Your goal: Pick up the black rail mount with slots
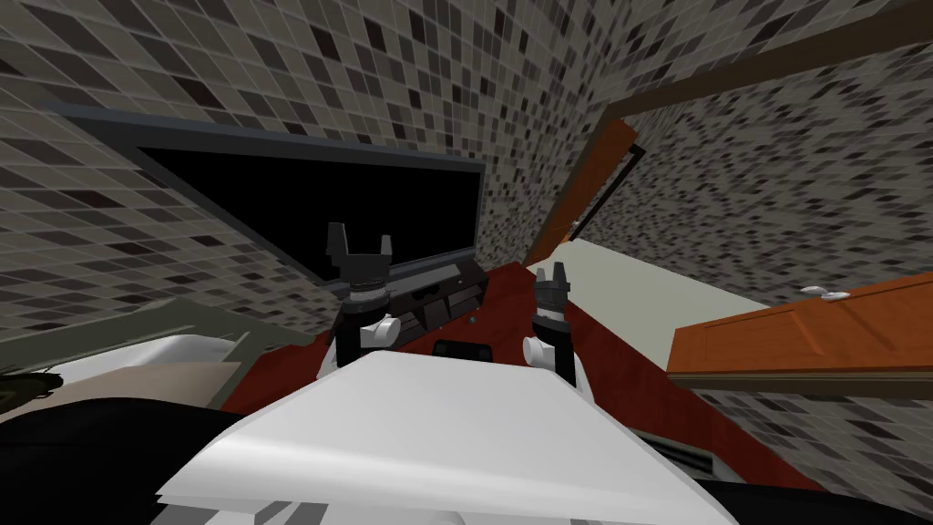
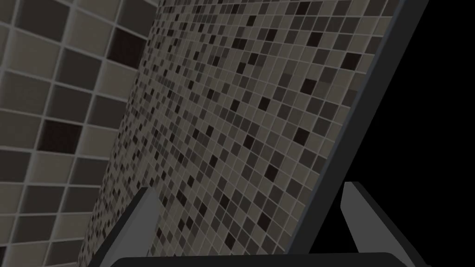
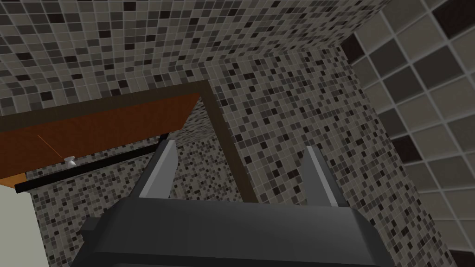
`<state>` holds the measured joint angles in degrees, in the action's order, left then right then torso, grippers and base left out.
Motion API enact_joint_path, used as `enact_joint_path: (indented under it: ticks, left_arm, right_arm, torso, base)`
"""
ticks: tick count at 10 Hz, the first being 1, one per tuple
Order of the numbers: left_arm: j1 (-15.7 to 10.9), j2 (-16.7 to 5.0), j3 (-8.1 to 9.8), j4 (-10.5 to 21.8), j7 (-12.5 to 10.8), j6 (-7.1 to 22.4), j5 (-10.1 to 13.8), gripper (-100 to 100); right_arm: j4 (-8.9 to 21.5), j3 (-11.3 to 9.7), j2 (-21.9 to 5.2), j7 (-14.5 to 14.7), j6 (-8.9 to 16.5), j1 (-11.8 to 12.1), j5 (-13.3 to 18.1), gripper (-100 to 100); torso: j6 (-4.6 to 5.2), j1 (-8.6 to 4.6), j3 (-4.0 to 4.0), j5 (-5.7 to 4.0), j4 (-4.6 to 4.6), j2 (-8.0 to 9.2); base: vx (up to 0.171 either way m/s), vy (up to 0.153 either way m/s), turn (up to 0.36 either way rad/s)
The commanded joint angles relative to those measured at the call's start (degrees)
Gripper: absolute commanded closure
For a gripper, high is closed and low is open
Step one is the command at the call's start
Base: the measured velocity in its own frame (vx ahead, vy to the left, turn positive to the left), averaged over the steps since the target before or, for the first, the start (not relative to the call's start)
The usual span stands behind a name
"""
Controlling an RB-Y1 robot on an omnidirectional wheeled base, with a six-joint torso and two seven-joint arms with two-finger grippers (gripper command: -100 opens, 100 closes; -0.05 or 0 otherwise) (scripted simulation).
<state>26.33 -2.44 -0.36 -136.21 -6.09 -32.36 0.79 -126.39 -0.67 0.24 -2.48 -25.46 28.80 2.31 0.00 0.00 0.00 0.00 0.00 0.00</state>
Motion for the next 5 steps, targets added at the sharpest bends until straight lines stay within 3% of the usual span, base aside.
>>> enact_joint_path:
  ticks: [1, 5]
  left_arm:
    - [-0.81, -2.16, 0.76, 1.39, 0.24, 1.82, 0.23, -100]
    - [-3.61, -4.96, 3.46, 6.06, 1.02, 7.71, 1.04, -100]
  right_arm:
    - [0.0, 0.0, 0.0, 0.0, 0.0, 0.0, 0.0, 0]
    - [0.0, 0.0, 0.0, 0.0, 0.0, 0.0, 0.0, 0]
  torso:
    - [0.0, 0.0, 0.0, 0.0, 0.0, 0.0]
    - [-0.01, -0.01, -0.03, 0.0, -0.01, -0.05]
  base:
    - [0.006, -0.005, 0.087]
    - [0.008, -0.007, 0.097]
